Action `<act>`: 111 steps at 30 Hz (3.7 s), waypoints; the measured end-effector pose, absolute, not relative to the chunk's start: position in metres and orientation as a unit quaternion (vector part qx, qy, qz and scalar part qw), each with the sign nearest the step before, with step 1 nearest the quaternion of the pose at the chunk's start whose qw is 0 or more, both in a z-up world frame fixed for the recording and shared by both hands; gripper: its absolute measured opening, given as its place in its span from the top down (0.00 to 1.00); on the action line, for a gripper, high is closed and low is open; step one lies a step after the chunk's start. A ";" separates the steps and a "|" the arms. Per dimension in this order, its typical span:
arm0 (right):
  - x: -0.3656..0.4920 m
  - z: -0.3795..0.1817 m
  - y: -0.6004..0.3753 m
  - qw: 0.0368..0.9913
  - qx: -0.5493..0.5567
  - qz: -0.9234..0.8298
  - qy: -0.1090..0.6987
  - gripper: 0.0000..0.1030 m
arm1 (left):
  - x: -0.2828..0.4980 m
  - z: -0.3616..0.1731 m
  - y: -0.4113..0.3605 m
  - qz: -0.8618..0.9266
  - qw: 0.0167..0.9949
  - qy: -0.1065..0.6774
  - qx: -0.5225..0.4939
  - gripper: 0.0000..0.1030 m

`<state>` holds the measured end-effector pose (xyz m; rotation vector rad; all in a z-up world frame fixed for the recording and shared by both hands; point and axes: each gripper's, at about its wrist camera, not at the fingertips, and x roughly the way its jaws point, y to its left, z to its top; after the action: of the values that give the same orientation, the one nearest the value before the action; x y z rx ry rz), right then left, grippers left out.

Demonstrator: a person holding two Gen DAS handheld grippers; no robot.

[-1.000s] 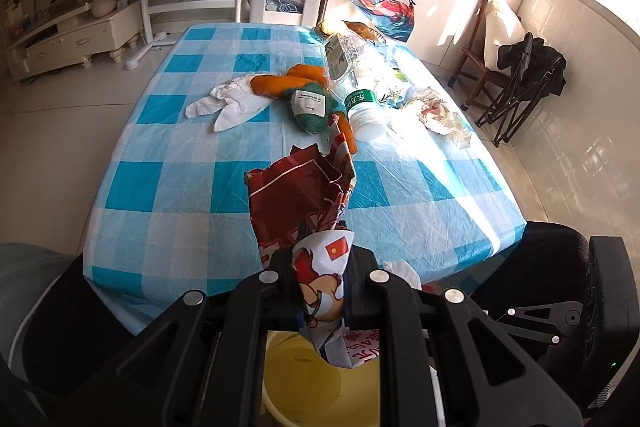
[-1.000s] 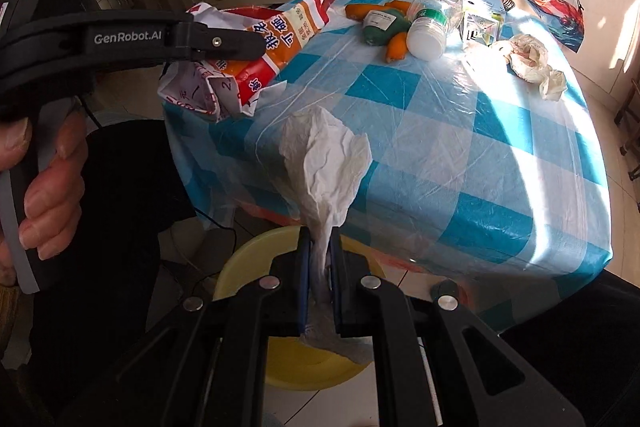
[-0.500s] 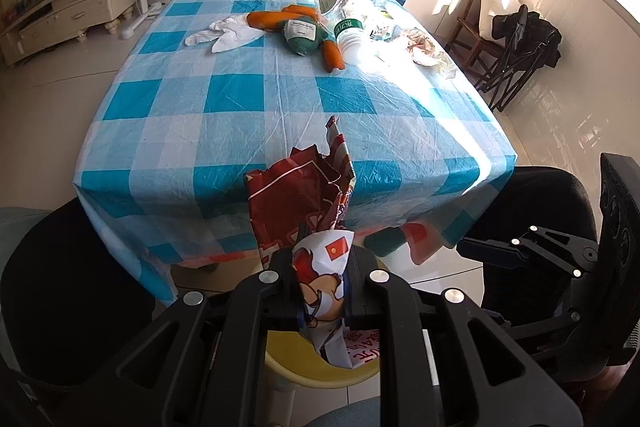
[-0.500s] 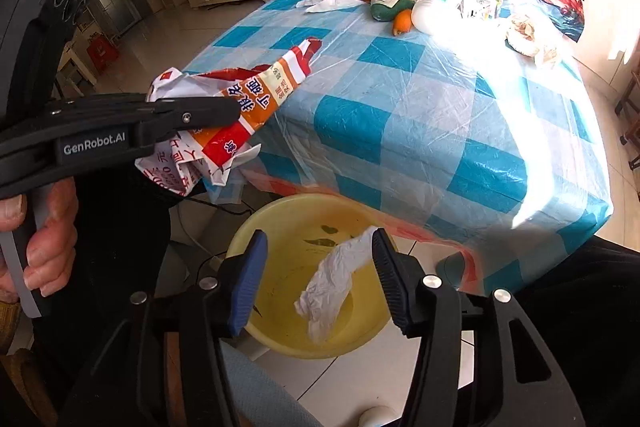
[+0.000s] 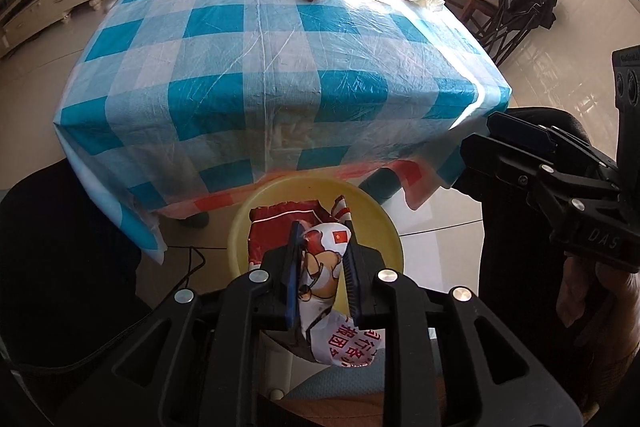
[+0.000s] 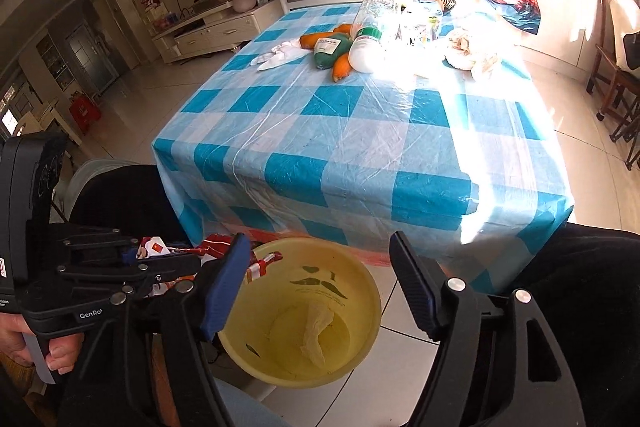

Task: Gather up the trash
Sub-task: 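Carry the wrapper and tissue to the yellow basin and release both, then grasp the green cloth toy with the left gripper while the right grasps an orange peel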

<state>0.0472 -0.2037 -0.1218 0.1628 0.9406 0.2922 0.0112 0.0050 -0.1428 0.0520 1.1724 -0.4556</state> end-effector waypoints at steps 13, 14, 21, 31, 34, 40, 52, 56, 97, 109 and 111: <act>0.036 -0.115 -0.202 0.894 0.078 0.129 0.423 0.28 | 0.008 -0.098 0.016 -0.186 0.864 0.467 0.025 0.40; 0.035 -0.114 -0.202 0.895 0.078 0.128 0.421 0.28 | 0.008 -0.096 0.017 -0.184 0.866 0.464 0.024 0.38; 0.030 -0.107 -0.199 0.903 0.075 0.125 0.405 0.27 | 0.009 -0.087 0.028 -0.169 0.879 0.446 0.011 0.34; 0.042 -0.108 -0.206 0.908 0.072 0.117 0.396 0.26 | 0.044 -0.083 0.029 -0.148 0.888 0.436 -0.006 0.33; 0.051 -0.108 -0.207 0.909 0.069 0.119 0.394 0.26 | 0.060 -0.081 0.025 -0.143 0.891 0.430 -0.007 0.33; 0.073 -0.106 -0.209 0.910 0.069 0.125 0.390 0.26 | 0.093 -0.079 0.017 -0.133 0.895 0.425 -0.015 0.33; 0.107 -0.108 -0.202 0.909 0.071 0.132 0.389 0.26 | 0.136 -0.086 0.001 -0.133 0.894 0.428 -0.017 0.33; 0.117 -0.113 -0.201 0.906 0.073 0.130 0.396 0.26 | 0.154 -0.091 -0.006 -0.135 0.893 0.429 -0.019 0.33; 0.201 -0.146 -0.208 0.884 0.098 0.111 0.443 0.85 | 0.269 -0.143 -0.040 -0.139 0.876 0.462 -0.024 0.31; 0.177 -0.140 -0.214 0.875 0.120 0.134 0.450 0.85 | 0.288 -0.154 -0.069 -0.145 0.870 0.470 -0.005 0.59; 0.172 -0.139 -0.212 0.874 0.118 0.140 0.451 0.85 | 0.286 -0.153 -0.069 -0.156 0.866 0.475 -0.011 0.71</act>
<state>0.1718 -0.2121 -0.1391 0.2467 0.9420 0.2918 0.2864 -0.0694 -0.1526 -0.0227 0.9951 -0.3261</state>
